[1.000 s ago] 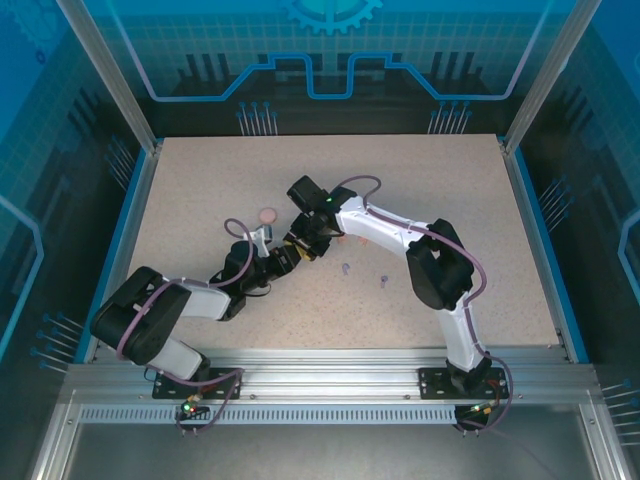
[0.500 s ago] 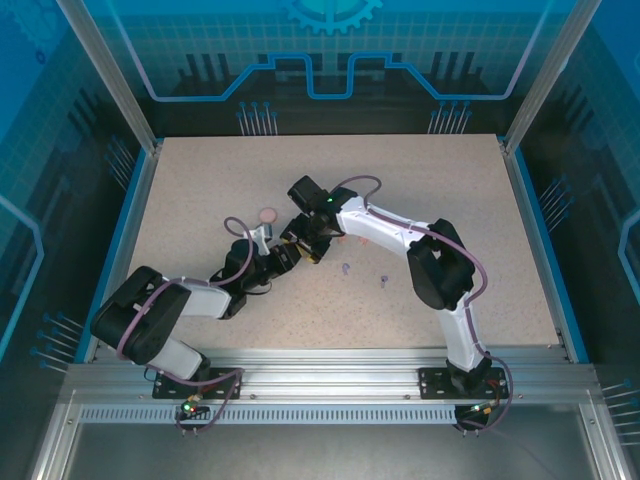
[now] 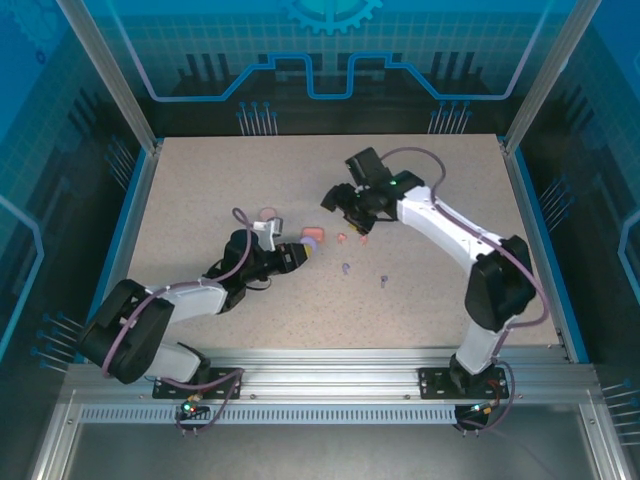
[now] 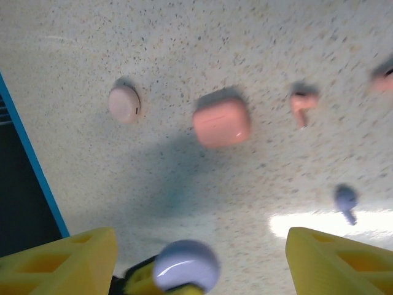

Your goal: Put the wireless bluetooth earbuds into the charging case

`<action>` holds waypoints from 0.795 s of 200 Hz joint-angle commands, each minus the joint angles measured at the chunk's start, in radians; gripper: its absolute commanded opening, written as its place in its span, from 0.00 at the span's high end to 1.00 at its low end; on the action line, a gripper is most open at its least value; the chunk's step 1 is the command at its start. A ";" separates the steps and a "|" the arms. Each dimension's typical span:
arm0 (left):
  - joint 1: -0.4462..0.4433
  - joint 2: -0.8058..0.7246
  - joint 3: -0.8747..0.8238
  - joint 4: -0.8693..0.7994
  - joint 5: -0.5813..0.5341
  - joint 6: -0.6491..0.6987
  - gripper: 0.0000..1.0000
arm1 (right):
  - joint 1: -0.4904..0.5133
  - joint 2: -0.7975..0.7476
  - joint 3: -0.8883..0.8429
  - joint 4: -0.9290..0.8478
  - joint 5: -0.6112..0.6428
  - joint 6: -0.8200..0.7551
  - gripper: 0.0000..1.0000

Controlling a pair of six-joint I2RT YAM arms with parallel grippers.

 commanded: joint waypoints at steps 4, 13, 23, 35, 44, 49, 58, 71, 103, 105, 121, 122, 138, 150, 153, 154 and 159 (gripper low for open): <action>0.016 -0.028 0.078 -0.100 0.156 0.085 0.95 | -0.023 -0.106 -0.167 0.170 -0.036 -0.244 0.28; 0.020 -0.025 0.100 -0.119 0.187 0.090 0.95 | -0.027 -0.145 -0.224 0.231 -0.065 -0.309 0.28; 0.022 -0.021 0.122 -0.139 0.219 0.095 0.95 | -0.030 -0.185 -0.280 0.297 -0.110 -0.379 0.29; 0.023 -0.013 0.146 -0.157 0.243 0.100 0.95 | -0.034 -0.217 -0.333 0.357 -0.167 -0.429 0.29; 0.024 -0.007 0.164 -0.167 0.263 0.102 0.95 | -0.035 -0.230 -0.362 0.397 -0.212 -0.453 0.29; 0.023 -0.002 0.172 -0.172 0.270 0.103 0.95 | -0.035 -0.233 -0.375 0.414 -0.234 -0.461 0.30; 0.023 0.005 0.186 -0.173 0.280 0.103 0.94 | -0.034 -0.233 -0.392 0.441 -0.271 -0.469 0.30; 0.023 0.014 0.205 -0.181 0.294 0.104 0.94 | -0.034 -0.225 -0.414 0.481 -0.305 -0.465 0.31; 0.023 0.026 0.226 -0.196 0.296 0.111 0.95 | -0.031 -0.214 -0.443 0.535 -0.340 -0.451 0.32; 0.023 0.026 0.226 -0.195 0.296 0.111 0.95 | -0.030 -0.213 -0.443 0.532 -0.338 -0.451 0.33; 0.024 0.026 0.228 -0.196 0.297 0.110 0.95 | -0.031 -0.207 -0.443 0.517 -0.332 -0.456 0.34; 0.023 0.026 0.228 -0.195 0.297 0.111 0.95 | -0.031 -0.207 -0.444 0.517 -0.332 -0.456 0.34; 0.026 0.029 0.231 -0.196 0.293 0.113 0.96 | -0.032 -0.210 -0.452 0.523 -0.340 -0.454 0.35; 0.025 0.032 0.233 -0.191 0.296 0.112 0.96 | -0.031 -0.216 -0.461 0.520 -0.341 -0.454 0.35; 0.025 0.032 0.234 -0.192 0.295 0.112 0.96 | -0.030 -0.217 -0.461 0.520 -0.341 -0.454 0.35; 0.025 0.033 0.233 -0.191 0.295 0.112 0.96 | -0.031 -0.217 -0.462 0.519 -0.341 -0.454 0.35; 0.025 0.034 0.234 -0.189 0.294 0.111 0.96 | -0.032 -0.219 -0.465 0.517 -0.342 -0.456 0.36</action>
